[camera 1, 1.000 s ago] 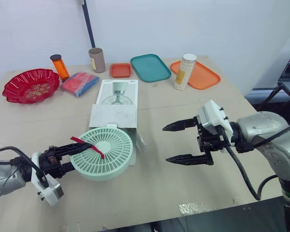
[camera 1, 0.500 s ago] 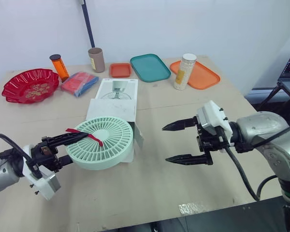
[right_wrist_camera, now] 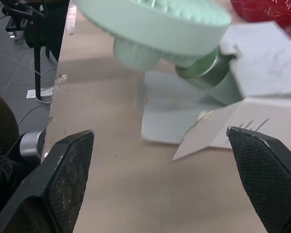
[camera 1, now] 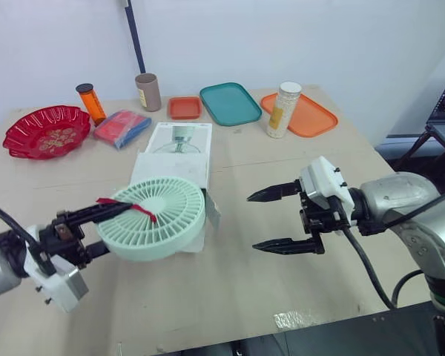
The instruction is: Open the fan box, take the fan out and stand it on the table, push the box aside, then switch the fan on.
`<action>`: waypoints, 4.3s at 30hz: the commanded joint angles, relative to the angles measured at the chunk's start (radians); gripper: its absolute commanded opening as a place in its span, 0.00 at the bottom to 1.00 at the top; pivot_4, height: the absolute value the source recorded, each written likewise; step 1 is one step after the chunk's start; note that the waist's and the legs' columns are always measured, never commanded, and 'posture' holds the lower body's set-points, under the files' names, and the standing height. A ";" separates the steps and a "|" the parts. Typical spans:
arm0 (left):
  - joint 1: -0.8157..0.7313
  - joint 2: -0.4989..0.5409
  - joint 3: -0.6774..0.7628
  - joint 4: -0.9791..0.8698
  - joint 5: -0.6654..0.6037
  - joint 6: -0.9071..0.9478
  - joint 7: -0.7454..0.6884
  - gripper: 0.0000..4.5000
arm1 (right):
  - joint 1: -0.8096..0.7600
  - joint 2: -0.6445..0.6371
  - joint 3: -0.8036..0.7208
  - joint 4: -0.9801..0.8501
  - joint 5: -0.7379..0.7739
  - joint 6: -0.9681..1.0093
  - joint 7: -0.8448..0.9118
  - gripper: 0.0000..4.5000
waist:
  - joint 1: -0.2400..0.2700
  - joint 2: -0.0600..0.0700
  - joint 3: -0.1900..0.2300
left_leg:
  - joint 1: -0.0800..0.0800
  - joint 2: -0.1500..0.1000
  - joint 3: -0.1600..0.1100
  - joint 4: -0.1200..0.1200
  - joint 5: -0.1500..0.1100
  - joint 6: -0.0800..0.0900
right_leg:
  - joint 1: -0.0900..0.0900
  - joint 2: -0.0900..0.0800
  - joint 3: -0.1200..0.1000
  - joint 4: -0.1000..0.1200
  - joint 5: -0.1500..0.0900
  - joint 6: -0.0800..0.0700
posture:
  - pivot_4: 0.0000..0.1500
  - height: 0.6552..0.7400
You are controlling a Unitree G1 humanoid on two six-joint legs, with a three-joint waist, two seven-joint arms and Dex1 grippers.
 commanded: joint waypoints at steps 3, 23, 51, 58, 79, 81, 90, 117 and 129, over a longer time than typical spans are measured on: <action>0.069 -0.029 0.059 0.009 0.050 -0.107 -0.020 0.46 | -0.002 0.002 -0.005 -0.014 -0.004 -0.022 0.004 1.00 | 0.000 0.000 0.000 | 0.001 0.000 0.000 0.000 0.000 0.000 | 0.000 0.000 0.000 0.000 0.000 0.000 | 1.00 1.00; 0.279 -0.026 0.273 -0.238 -0.229 0.153 -0.117 0.46 | 0.005 0.014 0.005 -0.004 -0.024 -0.045 0.015 1.00 | 0.000 -0.001 0.000 | 0.002 0.000 0.000 0.000 0.000 0.000 | 0.002 0.000 0.000 0.000 0.000 0.000 | 1.00 1.00; 0.446 -0.229 0.726 -0.599 -0.686 0.965 -0.131 0.46 | -0.007 0.064 0.055 0.042 -0.050 -0.086 0.058 1.00 | -0.001 -0.003 0.001 | 0.008 0.001 -0.001 0.000 -0.001 0.002 | 0.009 0.002 0.000 -0.002 -0.001 0.000 | 1.00 1.00; 0.500 -0.302 0.885 -0.657 -0.770 1.106 -0.069 0.46 | -0.029 0.084 0.084 0.073 -0.060 -0.105 0.084 1.00 | -0.001 -0.003 0.001 | 0.009 0.001 -0.001 0.000 -0.001 0.002 | 0.010 0.002 0.000 -0.003 -0.001 0.000 | 1.00 1.00; 0.651 -0.464 1.117 -0.549 -0.887 1.232 0.077 0.46 | -0.081 0.133 0.123 0.119 -0.072 -0.121 0.153 1.00 | -0.001 -0.006 0.003 | 0.009 0.001 -0.001 -0.001 -0.001 0.002 | 0.011 0.002 0.001 -0.003 -0.004 0.000 | 1.00 1.00; 0.640 -0.452 1.109 -0.527 -0.878 1.236 0.084 0.46 | -0.086 0.135 0.122 0.121 -0.074 -0.118 0.151 1.00 | -0.001 -0.007 0.003 | 0.009 0.001 -0.001 -0.001 -0.001 0.002 | 0.011 0.002 0.001 -0.003 -0.004 0.000 | 1.00 1.00; 0.501 -0.398 0.973 -0.432 -0.786 1.254 0.109 0.46 | -0.097 0.160 0.100 0.111 -0.058 -0.053 0.055 1.00 | -0.001 -0.010 0.002 | 0.009 0.000 -0.001 -0.001 -0.001 0.001 | 0.011 0.001 0.000 -0.003 -0.004 0.000 | 1.00 1.00; 0.128 -0.289 0.702 -0.181 -0.493 1.230 0.060 0.46 | -0.087 0.209 0.084 -0.002 -0.031 0.036 -0.175 1.00 | -0.002 -0.012 0.002 | 0.009 0.001 -0.002 -0.002 -0.001 0.001 | 0.010 0.001 -0.001 -0.003 -0.003 0.000 | 1.00 1.00; 0.087 -0.244 0.653 -0.183 -0.425 1.276 0.031 0.46 | -0.053 0.204 0.084 -0.029 -0.031 0.034 -0.194 1.00 | -0.001 -0.012 0.002 | 0.009 0.000 -0.002 -0.002 -0.001 0.001 | 0.010 0.000 -0.001 -0.003 -0.003 0.000 | 1.00 1.00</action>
